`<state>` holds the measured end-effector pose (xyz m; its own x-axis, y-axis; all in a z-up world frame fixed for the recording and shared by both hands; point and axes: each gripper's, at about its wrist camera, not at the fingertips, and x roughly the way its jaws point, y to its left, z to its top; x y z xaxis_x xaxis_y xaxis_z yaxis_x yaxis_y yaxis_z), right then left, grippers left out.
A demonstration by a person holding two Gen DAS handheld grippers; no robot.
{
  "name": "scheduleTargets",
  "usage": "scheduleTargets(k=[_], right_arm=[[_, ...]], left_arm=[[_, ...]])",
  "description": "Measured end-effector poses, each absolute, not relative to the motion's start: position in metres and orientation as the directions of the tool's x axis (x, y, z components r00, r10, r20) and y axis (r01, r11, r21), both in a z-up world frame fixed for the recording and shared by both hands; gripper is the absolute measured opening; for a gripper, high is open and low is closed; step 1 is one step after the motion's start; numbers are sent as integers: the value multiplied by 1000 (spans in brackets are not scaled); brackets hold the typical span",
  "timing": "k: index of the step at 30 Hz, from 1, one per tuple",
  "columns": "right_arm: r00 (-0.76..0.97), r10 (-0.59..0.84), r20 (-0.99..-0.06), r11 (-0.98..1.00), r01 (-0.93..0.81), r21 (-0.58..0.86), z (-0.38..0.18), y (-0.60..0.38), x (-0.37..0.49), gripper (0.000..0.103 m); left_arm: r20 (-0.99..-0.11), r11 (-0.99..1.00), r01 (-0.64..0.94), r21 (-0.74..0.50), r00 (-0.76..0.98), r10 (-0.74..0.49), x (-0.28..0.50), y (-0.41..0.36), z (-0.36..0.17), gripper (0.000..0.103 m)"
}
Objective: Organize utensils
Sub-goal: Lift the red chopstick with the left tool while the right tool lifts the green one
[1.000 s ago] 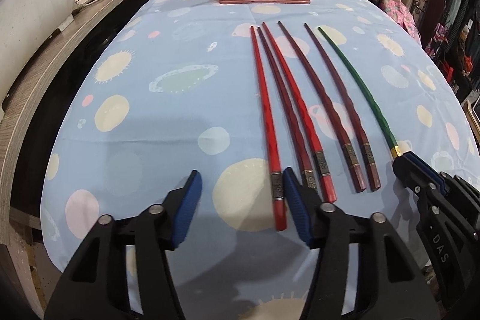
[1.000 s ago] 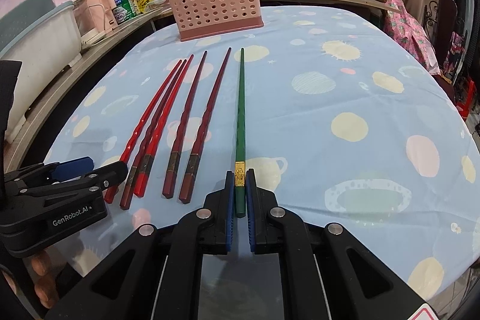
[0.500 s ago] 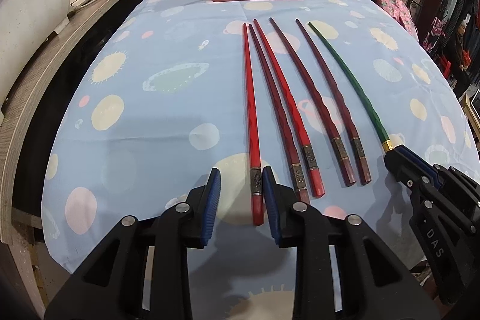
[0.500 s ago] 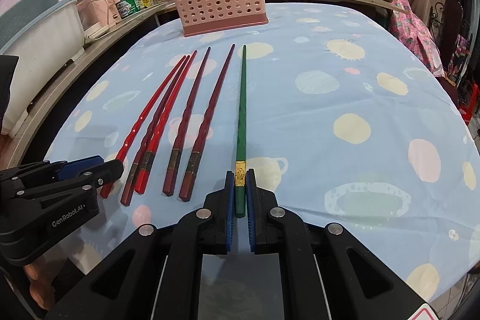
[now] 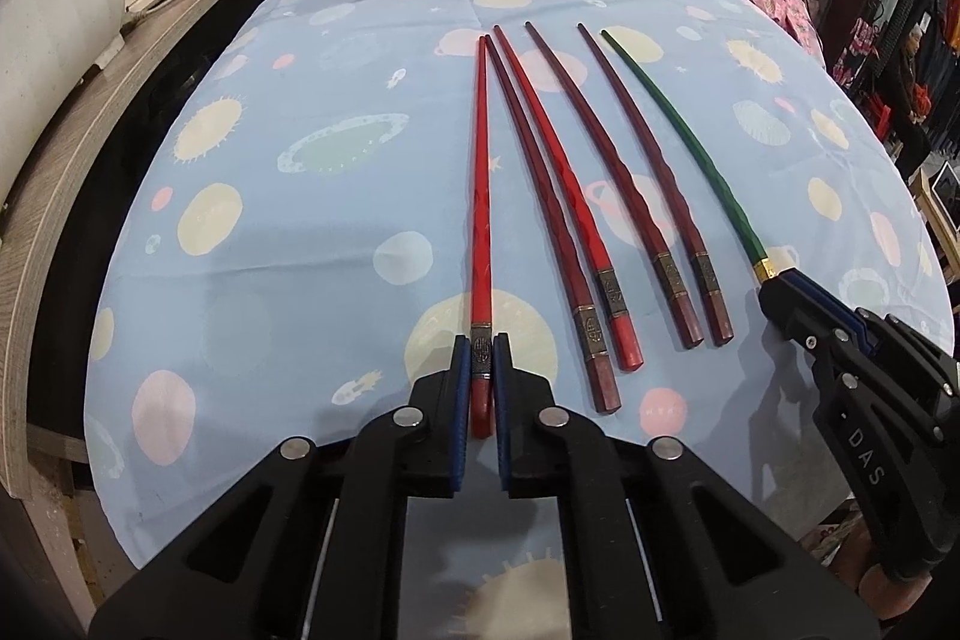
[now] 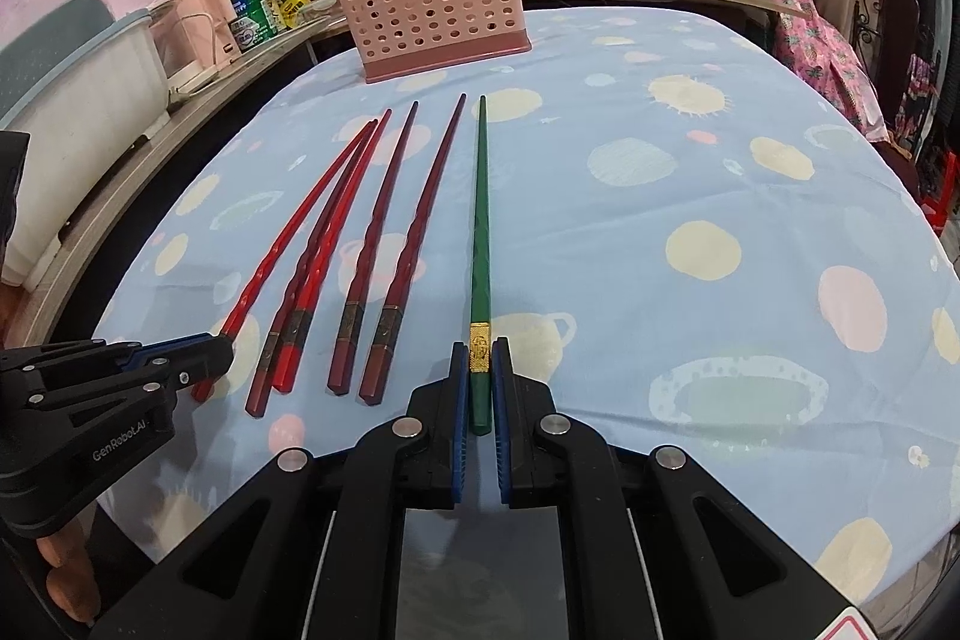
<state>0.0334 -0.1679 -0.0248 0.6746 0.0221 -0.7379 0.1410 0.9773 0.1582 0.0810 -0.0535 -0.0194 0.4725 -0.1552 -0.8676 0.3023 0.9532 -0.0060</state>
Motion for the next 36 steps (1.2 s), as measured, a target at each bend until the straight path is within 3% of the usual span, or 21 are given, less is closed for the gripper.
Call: scheduleTargets(k=[22, 36], right_arm=[[682, 48, -730, 971, 139, 194, -25, -172, 32, 7], [668, 57, -742, 965, 155, 214, -17, -176, 28, 7]], left_arm=[[-873, 951, 277, -135, 421, -246, 85, -38, -18, 7], [-856, 950, 285, -130, 452, -253, 78, -29, 5, 7]])
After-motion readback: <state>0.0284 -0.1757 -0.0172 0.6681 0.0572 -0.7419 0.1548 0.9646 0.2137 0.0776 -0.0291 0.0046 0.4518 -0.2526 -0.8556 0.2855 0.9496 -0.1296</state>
